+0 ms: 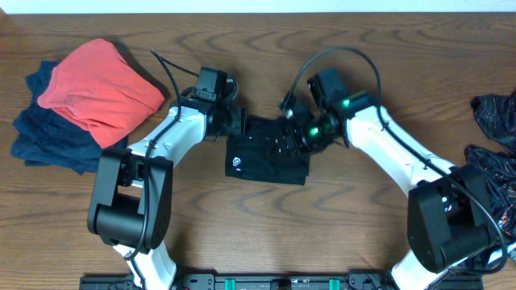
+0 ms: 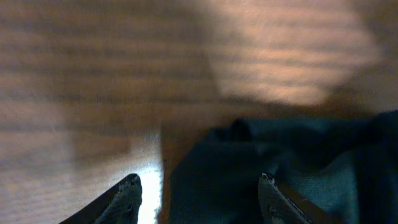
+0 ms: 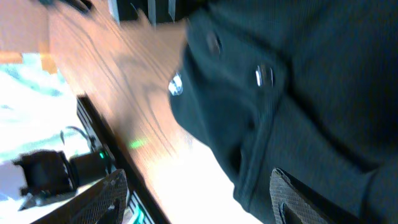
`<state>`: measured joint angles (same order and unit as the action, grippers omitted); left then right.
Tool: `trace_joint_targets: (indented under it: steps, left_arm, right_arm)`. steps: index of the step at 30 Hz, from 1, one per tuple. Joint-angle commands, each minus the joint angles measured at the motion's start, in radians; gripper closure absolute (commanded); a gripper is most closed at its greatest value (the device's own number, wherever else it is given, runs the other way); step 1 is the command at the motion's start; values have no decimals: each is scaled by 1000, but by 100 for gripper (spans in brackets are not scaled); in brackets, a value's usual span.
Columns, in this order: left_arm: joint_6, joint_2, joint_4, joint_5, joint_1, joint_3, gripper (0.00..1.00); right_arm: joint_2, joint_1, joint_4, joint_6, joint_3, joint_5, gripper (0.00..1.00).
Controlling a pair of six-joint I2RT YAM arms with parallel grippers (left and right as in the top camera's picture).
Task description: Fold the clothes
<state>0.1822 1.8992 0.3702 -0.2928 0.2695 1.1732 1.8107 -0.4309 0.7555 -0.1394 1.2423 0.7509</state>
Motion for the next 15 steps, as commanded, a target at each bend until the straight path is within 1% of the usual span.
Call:
trace_joint_targets:
  steps: [1, 3, 6, 7, 9, 10, 11, 13, 15]
  left_arm:
    - [-17, 14, 52, -7, 2, 4, 38]
    - [-17, 14, 110, -5, 2, 4, 38]
    - [-17, 14, 222, -4, 2, 3, 39]
    - [-17, 14, 265, -2, 2, 0, 45]
    - [-10, 14, 314, -2, 2, -5, 56]
    - [1, 14, 340, -3, 2, -8, 59]
    - [23, 14, 367, -3, 2, -14, 60]
    - [65, 14, 397, -3, 6, -31, 60]
    - [98, 14, 404, -4, 18, -56, 60]
  right_arm:
    - [33, -21, -21, 14, -86, -6, 29]
    - [56, -19, -27, 13, -127, -59, 30]
    - [96, -1, -16, -8, -159, -217, 30]
    - [113, 13, -16, -30, -161, -301, 30]
    - [127, 39, -43, -48, -161, -404, 30]
    - [132, 54, -69, -48, -161, -449, 31]
    - [132, 74, -112, -47, -160, -491, 31]
    - [132, 112, -208, -47, -153, -551, 33]
    - [132, 150, -304, -46, -132, -563, 34]
